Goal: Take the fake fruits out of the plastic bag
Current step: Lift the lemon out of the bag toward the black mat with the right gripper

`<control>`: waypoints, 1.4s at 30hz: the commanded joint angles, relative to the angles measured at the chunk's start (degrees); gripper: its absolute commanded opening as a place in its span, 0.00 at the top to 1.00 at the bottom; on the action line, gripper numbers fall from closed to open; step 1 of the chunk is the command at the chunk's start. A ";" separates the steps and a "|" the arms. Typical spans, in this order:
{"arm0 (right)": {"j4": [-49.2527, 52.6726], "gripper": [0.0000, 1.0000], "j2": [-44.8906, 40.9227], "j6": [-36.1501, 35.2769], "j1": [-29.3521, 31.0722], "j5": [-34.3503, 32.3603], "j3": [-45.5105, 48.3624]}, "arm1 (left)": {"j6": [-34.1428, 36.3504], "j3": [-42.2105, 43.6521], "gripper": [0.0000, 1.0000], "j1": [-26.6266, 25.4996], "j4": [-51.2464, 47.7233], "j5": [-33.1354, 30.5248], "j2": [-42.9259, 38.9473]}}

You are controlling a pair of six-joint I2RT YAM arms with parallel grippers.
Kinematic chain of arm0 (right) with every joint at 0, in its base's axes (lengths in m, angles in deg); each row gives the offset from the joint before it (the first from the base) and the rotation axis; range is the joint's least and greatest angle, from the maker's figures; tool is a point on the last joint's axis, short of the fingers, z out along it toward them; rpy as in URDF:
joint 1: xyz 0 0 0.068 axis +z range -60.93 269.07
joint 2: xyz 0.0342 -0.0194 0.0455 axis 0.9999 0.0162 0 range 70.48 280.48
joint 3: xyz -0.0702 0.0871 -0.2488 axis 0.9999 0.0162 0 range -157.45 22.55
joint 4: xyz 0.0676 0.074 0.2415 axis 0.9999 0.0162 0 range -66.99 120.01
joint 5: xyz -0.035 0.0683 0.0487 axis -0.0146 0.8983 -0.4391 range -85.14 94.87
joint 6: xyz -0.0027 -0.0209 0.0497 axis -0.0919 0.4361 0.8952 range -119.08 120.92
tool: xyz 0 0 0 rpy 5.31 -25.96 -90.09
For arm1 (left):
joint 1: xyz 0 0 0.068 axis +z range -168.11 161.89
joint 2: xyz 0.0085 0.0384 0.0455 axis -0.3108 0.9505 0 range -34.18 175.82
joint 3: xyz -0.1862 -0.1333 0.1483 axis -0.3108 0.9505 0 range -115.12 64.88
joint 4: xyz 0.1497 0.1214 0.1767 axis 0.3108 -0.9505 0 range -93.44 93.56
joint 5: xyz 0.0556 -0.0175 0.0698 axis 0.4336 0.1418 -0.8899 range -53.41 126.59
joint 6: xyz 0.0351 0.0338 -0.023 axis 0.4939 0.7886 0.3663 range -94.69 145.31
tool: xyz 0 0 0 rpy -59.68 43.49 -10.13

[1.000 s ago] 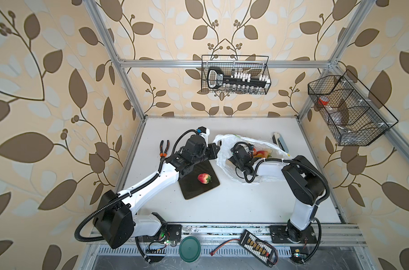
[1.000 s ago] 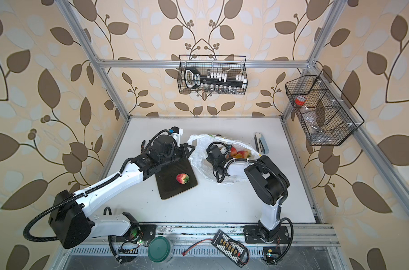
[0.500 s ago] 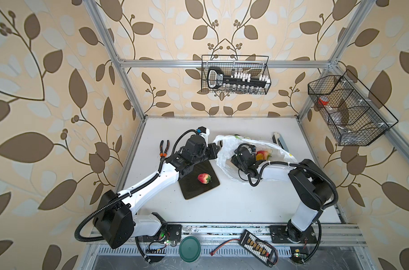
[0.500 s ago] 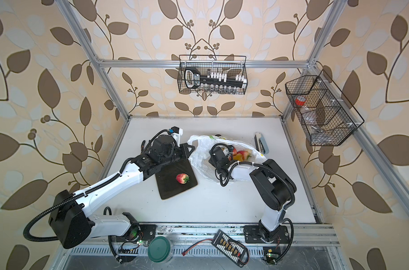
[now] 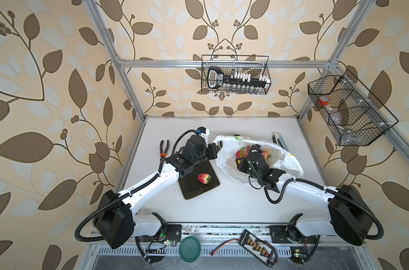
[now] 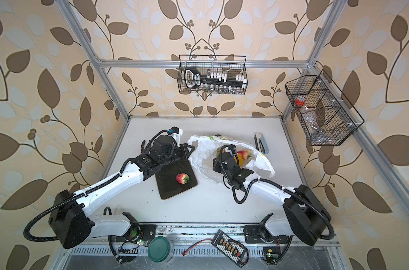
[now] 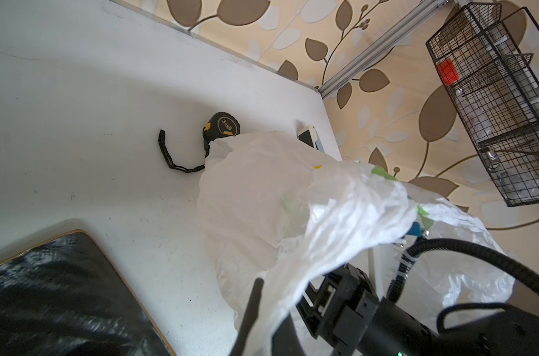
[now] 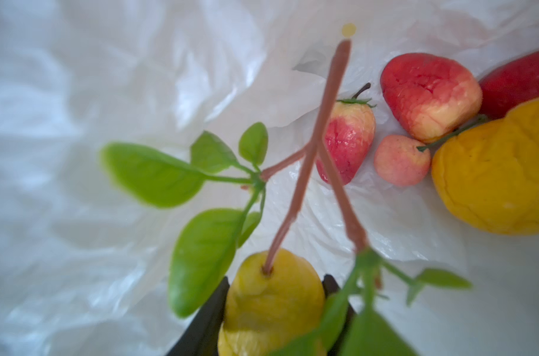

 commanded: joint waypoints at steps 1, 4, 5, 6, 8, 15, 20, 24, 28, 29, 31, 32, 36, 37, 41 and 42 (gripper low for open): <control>3.29 0.61 -4.98 -8.48 0.34 2.38 2.79 | -0.87 0.46 1.00 0.19 1.72 -1.80 -0.87; 4.92 0.61 -10.33 -12.10 0.43 4.32 4.67 | -1.66 0.86 1.00 0.24 1.32 -3.14 -0.73; 5.17 0.61 -11.90 -13.09 0.43 5.19 4.96 | -1.79 0.94 1.00 0.21 1.11 -3.24 -0.63; 5.72 0.61 -13.48 -14.13 0.43 5.98 5.26 | -2.14 0.90 1.00 0.23 0.97 -3.46 -0.45; 6.98 0.61 -16.18 -15.58 0.43 7.22 5.28 | -2.68 0.87 1.00 0.21 0.79 -3.48 0.04; 10.88 0.61 -23.39 -20.26 0.76 13.62 4.26 | -3.52 0.20 1.00 0.21 0.79 -2.93 1.21; 12.55 0.61 -25.32 -25.10 4.75 17.25 1.92 | -2.84 -0.48 1.00 0.21 0.58 -3.09 1.66; 14.07 0.61 -22.81 -30.31 12.33 15.09 -2.17 | -1.55 -2.11 1.00 0.27 -0.61 -3.52 2.11; 14.11 0.60 -15.72 -35.00 21.68 11.48 -5.82 | -1.31 -3.24 1.00 0.32 -1.11 -3.94 2.55; 13.64 0.59 -13.41 -35.53 23.57 10.97 -6.44 | -1.42 -3.44 1.00 0.39 -1.53 -4.43 2.47; 12.14 0.59 -9.45 -35.79 26.60 10.36 -7.40 | -1.48 -3.83 1.00 0.38 -2.43 -5.65 2.23; 10.94 0.59 -7.48 -36.02 28.12 9.89 -7.64 | -1.59 -4.01 1.00 0.43 -3.16 -6.63 1.90; 7.15 0.59 -0.13 -37.76 32.32 6.97 -9.03 | -1.26 -4.09 1.00 0.47 -4.40 -9.04 0.74; 6.28 0.59 1.57 -37.77 32.34 6.55 -9.45 | -1.12 -4.11 1.00 0.53 -4.49 -9.18 0.63; 0.97 0.59 8.87 -38.59 32.33 2.16 -11.77 | -1.79 -4.35 1.00 0.52 -5.03 -9.44 0.45; -0.77 0.59 10.65 -38.64 32.33 1.09 -12.39 | -2.09 -4.50 1.00 0.53 -5.39 -9.64 0.45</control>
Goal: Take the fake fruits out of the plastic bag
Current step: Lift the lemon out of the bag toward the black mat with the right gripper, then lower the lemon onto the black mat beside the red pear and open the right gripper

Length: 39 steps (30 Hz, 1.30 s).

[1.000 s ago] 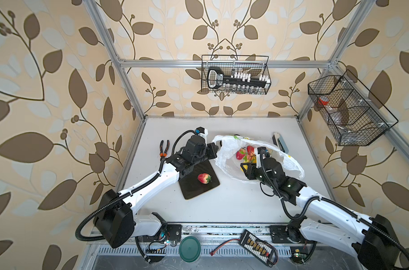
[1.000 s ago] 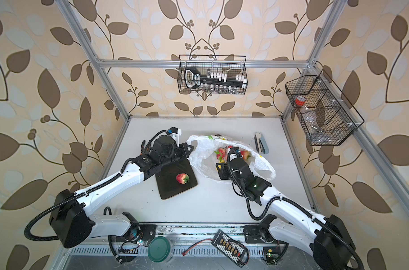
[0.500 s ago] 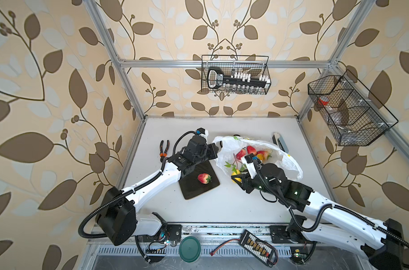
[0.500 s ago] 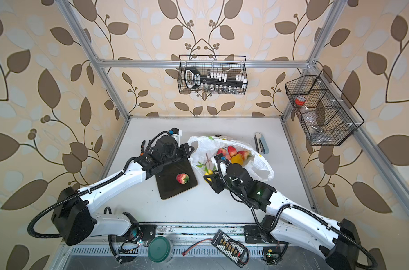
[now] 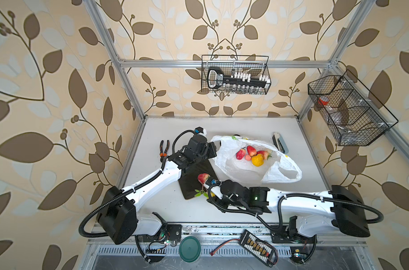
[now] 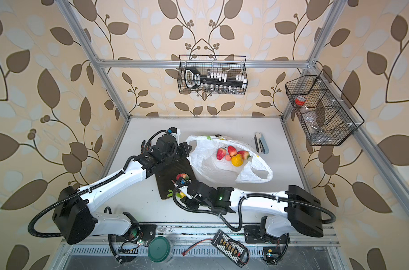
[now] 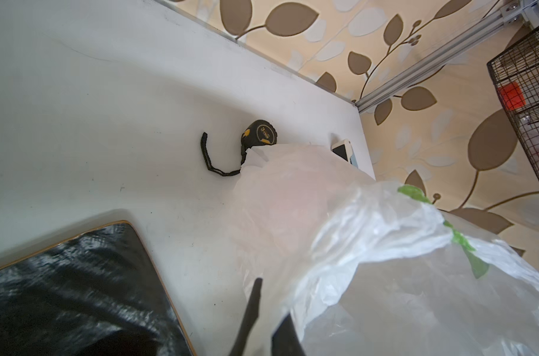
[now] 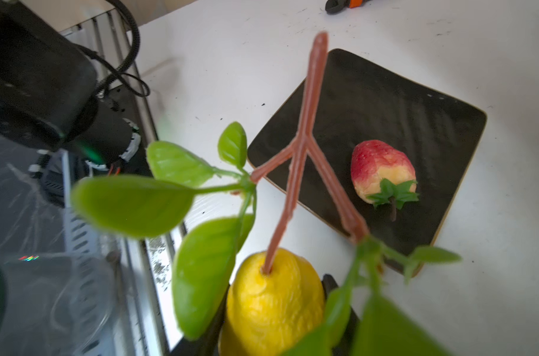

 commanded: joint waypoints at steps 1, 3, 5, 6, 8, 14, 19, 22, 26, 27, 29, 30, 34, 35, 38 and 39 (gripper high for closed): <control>-7.54 0.58 4.75 -1.71 0.08 -5.73 -3.68 | 0.29 -2.79 1.00 0.51 -1.73 -2.49 -2.13; -9.56 0.58 8.61 -1.74 0.08 -7.52 -5.66 | -0.35 -2.82 1.00 0.49 -2.52 -3.51 -2.38; -10.93 0.58 11.76 -2.04 0.04 -8.59 -7.61 | -0.66 -2.64 1.00 0.51 -3.02 -4.56 -2.74; -11.59 0.58 13.40 -2.19 0.03 -9.25 -8.70 | -0.76 -2.49 1.00 0.54 -3.25 -5.08 -3.00; -12.51 0.58 16.34 -2.11 -0.19 -9.46 -10.53 | -0.77 -2.15 1.00 0.47 -3.51 -5.92 -3.44; -11.26 0.55 24.32 -2.14 -1.14 -9.76 -15.61 | -0.69 -1.73 1.00 0.50 -4.02 -6.84 -4.15; -11.06 0.53 27.43 -2.42 -2.06 -8.80 -17.01 | -0.76 -0.96 1.00 0.55 -4.25 -7.27 -4.68; -11.06 0.53 28.89 -2.63 -2.38 -8.11 -17.69 | 0.14 -0.95 1.00 0.54 -5.07 -7.66 -4.94; -10.57 0.51 30.59 -2.87 -2.67 -8.18 -18.52 | 1.37 -0.65 1.00 0.48 -5.45 -8.23 -5.65; -10.39 0.50 30.95 -3.04 -2.74 -8.18 -18.85 | 1.64 -0.69 1.00 0.50 -5.66 -8.49 -5.86; -10.20 0.49 31.48 -3.90 -2.78 -8.06 -19.08 | 2.17 -0.52 1.00 0.48 -5.80 -8.69 -6.17; -10.27 0.48 31.76 -4.84 -2.79 -7.73 -19.09 | 2.35 -0.30 1.00 0.54 -5.82 -8.77 -6.34; -9.58 0.44 32.86 -8.23 -2.82 -6.49 -19.94 | 3.08 0.21 1.00 0.56 -5.84 -9.12 -6.70; -9.12 0.43 33.14 -8.95 -2.85 -6.26 -20.22 | 3.29 0.23 1.00 0.47 -5.86 -9.21 -6.74; -8.62 0.38 33.66 -10.24 -2.87 -5.88 -20.85 | 3.53 0.32 1.00 0.52 -5.95 -9.39 -6.88; -8.52 0.36 33.67 -10.51 -2.87 -5.71 -21.05 | 3.55 0.40 1.00 0.53 -6.01 -9.48 -6.88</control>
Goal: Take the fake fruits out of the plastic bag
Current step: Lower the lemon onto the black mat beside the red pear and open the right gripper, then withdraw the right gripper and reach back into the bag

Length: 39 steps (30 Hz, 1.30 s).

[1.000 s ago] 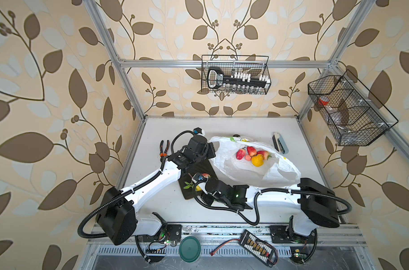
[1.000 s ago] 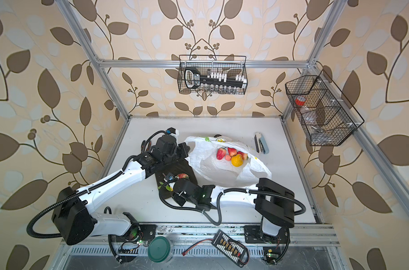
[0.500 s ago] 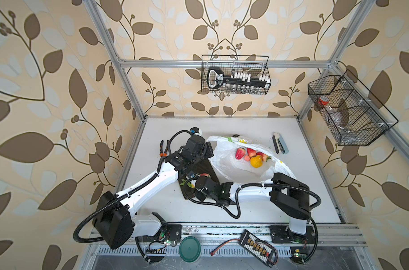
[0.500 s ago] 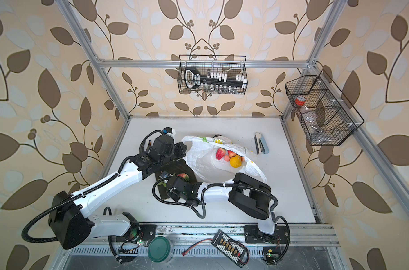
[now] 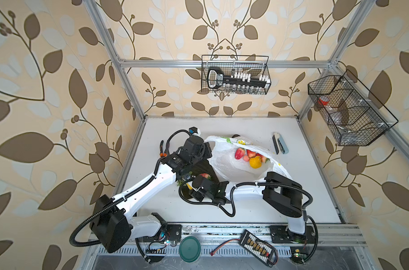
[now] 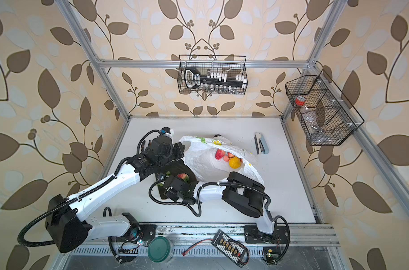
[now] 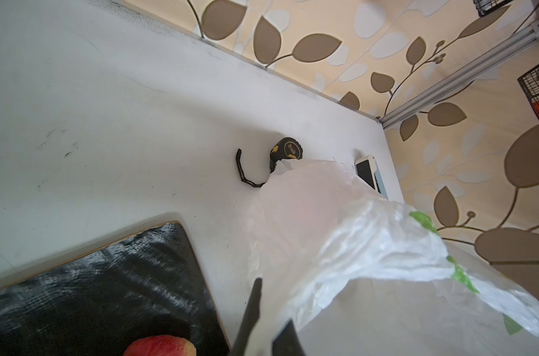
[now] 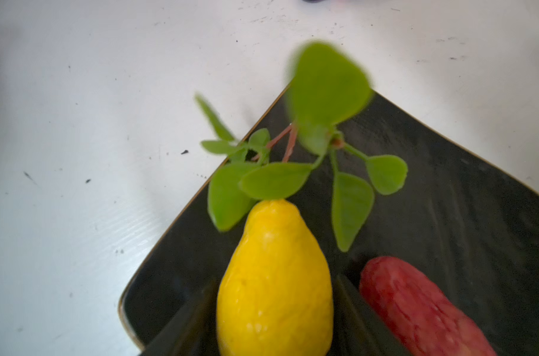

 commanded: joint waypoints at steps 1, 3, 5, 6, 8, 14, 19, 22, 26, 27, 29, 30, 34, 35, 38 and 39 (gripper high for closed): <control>1.47 0.34 1.50 -2.60 -0.20 1.35 -1.97 | 1.42 0.38 1.00 0.56 -0.24 -2.35 -1.92; 1.91 0.30 1.16 -2.78 -0.18 1.96 -2.33 | 1.29 0.41 1.00 0.49 -0.26 -2.41 -1.83; 1.37 0.26 0.14 -2.78 -0.17 2.28 -2.07 | 1.28 0.04 1.00 0.48 -0.71 -2.27 -1.57; 1.05 0.23 -0.69 -2.78 -0.03 2.37 -1.65 | 1.37 -0.11 1.00 0.51 -0.79 -2.27 -1.48; 0.42 0.20 -2.48 -3.08 0.03 2.42 -0.93 | 1.37 -0.12 1.00 0.48 -0.63 -2.25 -1.39; -1.95 0.14 -10.53 -5.60 1.23 2.87 4.47 | 1.29 -0.38 1.00 0.50 -0.45 -2.35 -1.39; -3.10 0.12 -20.07 -7.26 3.09 2.43 12.80 | 1.17 -0.54 1.00 0.54 -0.08 -2.48 -1.39; -1.57 0.15 -27.11 -6.26 3.98 2.13 17.66 | 1.17 -0.55 1.00 0.53 -0.02 -2.53 -1.41; 3.38 0.21 -37.04 -2.43 4.86 0.16 21.96 | 0.93 -0.38 1.00 0.56 0.40 -2.62 -1.40; 5.66 0.22 -39.51 -0.38 4.85 -1.03 22.52 | 0.89 -0.38 1.00 0.59 0.61 -2.54 -1.30; 9.70 0.25 -44.12 3.55 4.87 -4.09 22.90 | 0.87 -0.38 1.00 0.55 0.85 -2.39 -1.17; 11.62 0.27 -46.41 5.75 4.78 -6.29 23.05 | 0.85 -0.38 1.00 0.60 1.01 -2.23 -1.04; 21.20 0.39 -52.41 16.26 3.70 -15.79 20.86 | 0.67 -0.34 1.00 0.61 1.41 -1.80 -1.04; 22.55 0.41 -53.40 18.36 3.19 -17.55 20.30 | 0.59 -0.32 1.00 0.58 1.44 -1.72 -1.13; 26.17 0.45 -54.73 25.93 0.40 -19.65 18.49 | 0.54 -0.04 1.00 0.57 1.53 -0.92 -1.38; 26.64 0.47 -54.62 28.27 -0.65 -19.82 18.04 | 0.50 0.07 1.00 0.57 1.51 -0.66 -1.51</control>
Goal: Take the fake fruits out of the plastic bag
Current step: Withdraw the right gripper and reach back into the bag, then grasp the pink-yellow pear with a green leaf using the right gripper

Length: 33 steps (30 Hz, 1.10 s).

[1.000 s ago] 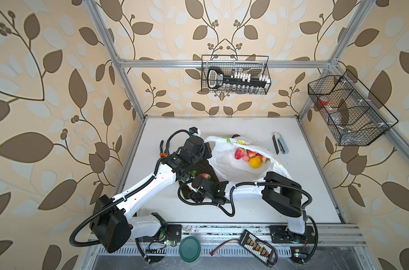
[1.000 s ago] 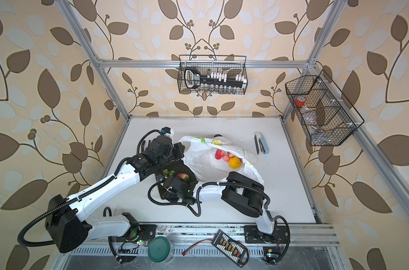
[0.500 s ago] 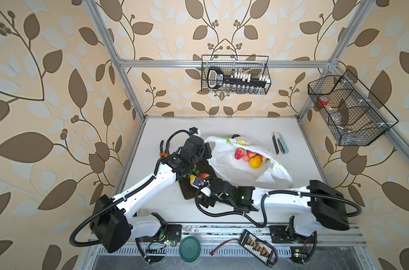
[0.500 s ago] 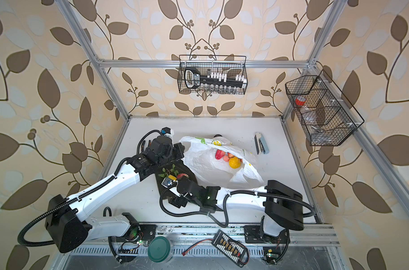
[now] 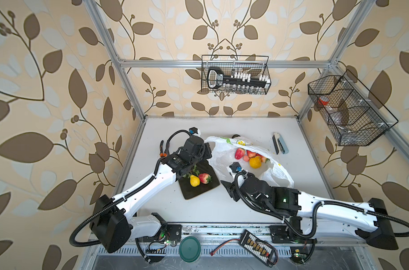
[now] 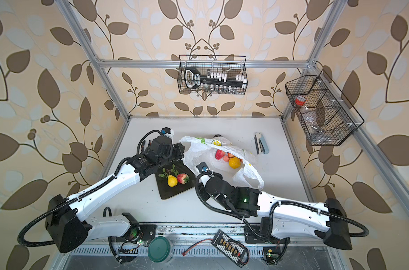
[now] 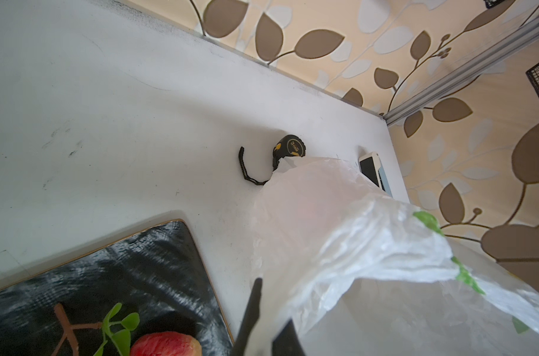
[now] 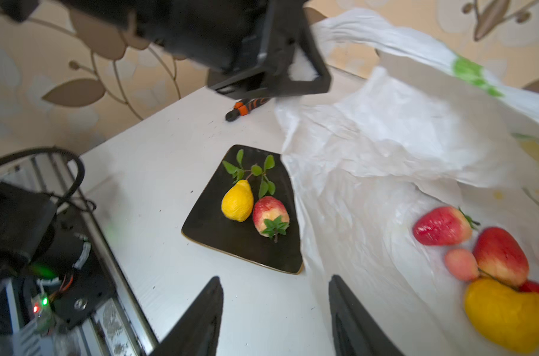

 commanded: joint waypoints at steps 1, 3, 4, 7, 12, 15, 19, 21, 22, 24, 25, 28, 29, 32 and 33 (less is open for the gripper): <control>6.99 0.47 0.13 12.65 -3.22 -5.46 -2.62 | -0.03 0.20 1.00 0.57 2.18 -0.36 -1.54; 7.47 0.49 1.71 16.69 -5.70 -5.46 -3.36 | -0.09 0.36 1.00 0.52 2.30 0.59 -1.59; 7.88 0.49 2.84 18.71 -7.12 -5.65 -3.71 | -0.12 0.48 1.00 0.58 2.25 1.11 -1.57; 7.96 0.49 7.03 24.02 -11.95 -4.90 -4.55 | -0.32 0.46 1.00 0.56 2.47 2.51 -1.74; 4.78 0.46 16.83 25.03 -17.59 -2.99 -6.91 | -0.23 0.48 1.00 0.47 3.21 5.14 -1.75; 0.73 0.47 22.83 24.46 -20.15 -2.24 -7.63 | 0.03 0.64 1.00 0.52 4.12 7.26 -1.67; -2.40 0.48 29.12 24.62 -23.14 -3.04 -8.90 | 0.60 0.47 1.00 0.39 4.33 9.30 -1.96; -4.33 0.48 31.95 24.49 -24.75 -3.35 -9.68 | 0.68 0.65 1.00 0.44 4.66 9.96 -2.16; -4.92 0.47 33.52 24.43 -25.56 -3.67 -10.31 | 0.78 0.65 1.00 0.37 4.88 10.56 -2.18; -5.88 0.44 36.15 24.54 -27.10 -4.14 -11.43 | 1.00 0.65 1.00 0.21 5.14 11.54 -2.18; -6.79 0.42 37.30 24.10 -27.76 -4.24 -11.90 | 1.08 0.59 1.00 0.16 5.15 12.01 -2.18; -8.16 0.36 40.39 23.47 -29.07 -4.28 -13.57 | 1.61 0.69 1.00 -0.29 5.15 13.07 -2.18; -8.49 0.35 41.05 23.54 -30.17 -4.09 -13.83 | 1.82 0.84 1.00 -0.49 5.16 13.32 -2.11; -10.01 0.34 42.58 23.91 -32.15 -3.34 -14.12 | 2.07 1.22 1.00 -1.13 5.23 14.50 -1.92; -10.37 0.34 42.89 24.20 -32.64 -3.18 -14.15 | 2.09 1.35 1.00 -1.36 5.32 14.86 -1.79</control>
